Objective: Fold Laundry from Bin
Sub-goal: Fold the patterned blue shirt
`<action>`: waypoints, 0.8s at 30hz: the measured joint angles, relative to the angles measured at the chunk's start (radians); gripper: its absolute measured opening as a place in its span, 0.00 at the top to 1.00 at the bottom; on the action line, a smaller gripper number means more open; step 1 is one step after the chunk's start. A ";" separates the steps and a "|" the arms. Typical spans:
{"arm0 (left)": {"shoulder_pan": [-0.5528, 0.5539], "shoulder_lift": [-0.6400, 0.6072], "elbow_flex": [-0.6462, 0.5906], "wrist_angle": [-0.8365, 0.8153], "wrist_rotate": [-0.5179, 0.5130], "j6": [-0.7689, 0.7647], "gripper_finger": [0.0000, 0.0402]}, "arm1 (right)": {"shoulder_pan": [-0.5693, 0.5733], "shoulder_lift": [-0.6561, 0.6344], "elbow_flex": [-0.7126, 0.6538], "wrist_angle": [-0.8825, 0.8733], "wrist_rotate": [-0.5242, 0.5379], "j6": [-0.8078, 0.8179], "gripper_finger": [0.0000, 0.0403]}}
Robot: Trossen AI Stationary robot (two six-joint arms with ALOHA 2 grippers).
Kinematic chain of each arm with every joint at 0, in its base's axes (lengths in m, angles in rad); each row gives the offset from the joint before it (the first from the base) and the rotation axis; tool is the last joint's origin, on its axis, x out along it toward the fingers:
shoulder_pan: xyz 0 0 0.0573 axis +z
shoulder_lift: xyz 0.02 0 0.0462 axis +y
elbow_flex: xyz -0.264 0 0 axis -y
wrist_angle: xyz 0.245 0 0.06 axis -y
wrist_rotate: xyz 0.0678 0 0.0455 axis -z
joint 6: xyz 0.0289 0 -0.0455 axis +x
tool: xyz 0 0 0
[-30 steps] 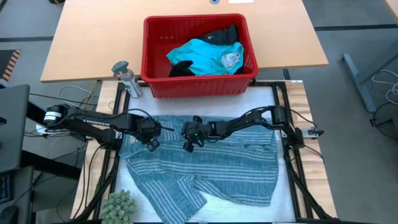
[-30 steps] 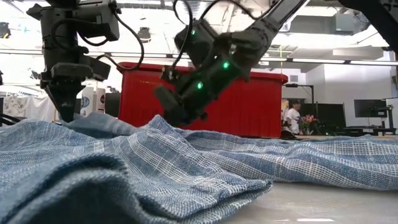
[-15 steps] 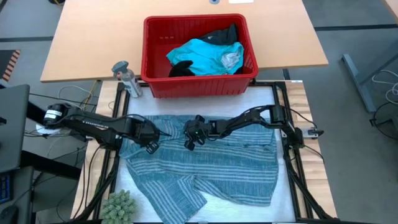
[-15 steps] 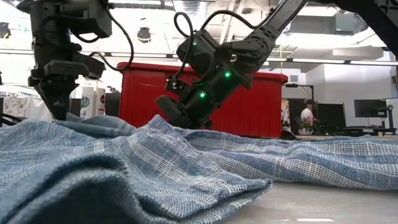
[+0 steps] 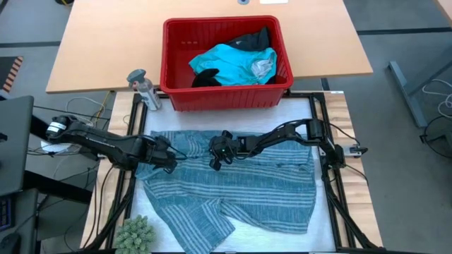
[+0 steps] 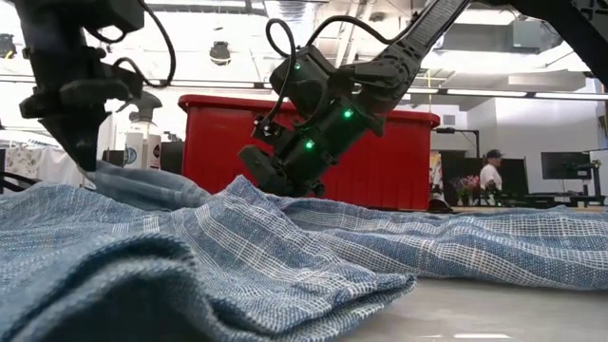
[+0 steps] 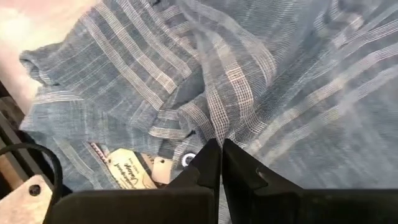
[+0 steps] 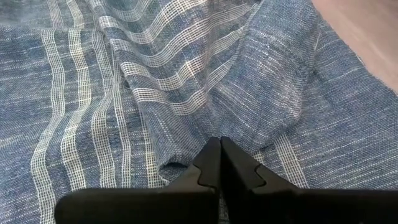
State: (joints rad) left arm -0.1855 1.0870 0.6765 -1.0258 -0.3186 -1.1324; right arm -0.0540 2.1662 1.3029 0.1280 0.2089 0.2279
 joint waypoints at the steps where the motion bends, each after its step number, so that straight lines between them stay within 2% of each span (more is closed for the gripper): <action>1: -0.005 -0.016 0.000 0.006 0.009 -0.018 1.00 | 0.000 0.000 0.000 -0.001 0.000 0.000 0.92; 5: -0.046 -0.075 0.000 0.017 0.028 -0.083 1.00 | 0.000 0.000 0.000 -0.005 -0.001 0.000 0.93; 11: -0.095 -0.185 0.000 0.003 -0.082 -0.178 1.00 | 0.000 0.000 -0.001 -0.008 -0.001 -0.001 0.92; 13: -0.104 -0.222 0.000 0.004 -0.126 -0.179 1.00 | 0.000 0.000 -0.001 -0.008 -0.001 -0.001 0.91; 16: -0.105 -0.265 0.000 -0.018 -0.140 -0.167 1.00 | 0.000 0.000 -0.001 -0.008 -0.002 -0.001 0.91; 20: -0.102 -0.290 -0.010 -0.012 -0.323 -0.170 1.00 | 0.000 0.000 -0.001 -0.009 -0.002 -0.001 0.91; 24: -0.077 -0.292 -0.050 0.040 -0.360 -0.158 0.99 | 0.000 0.000 -0.001 -0.011 -0.002 -0.001 0.91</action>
State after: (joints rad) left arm -0.2627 0.7952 0.6268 -0.9854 -0.6785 -1.2908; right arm -0.0540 2.1662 1.3022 0.1167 0.2066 0.2272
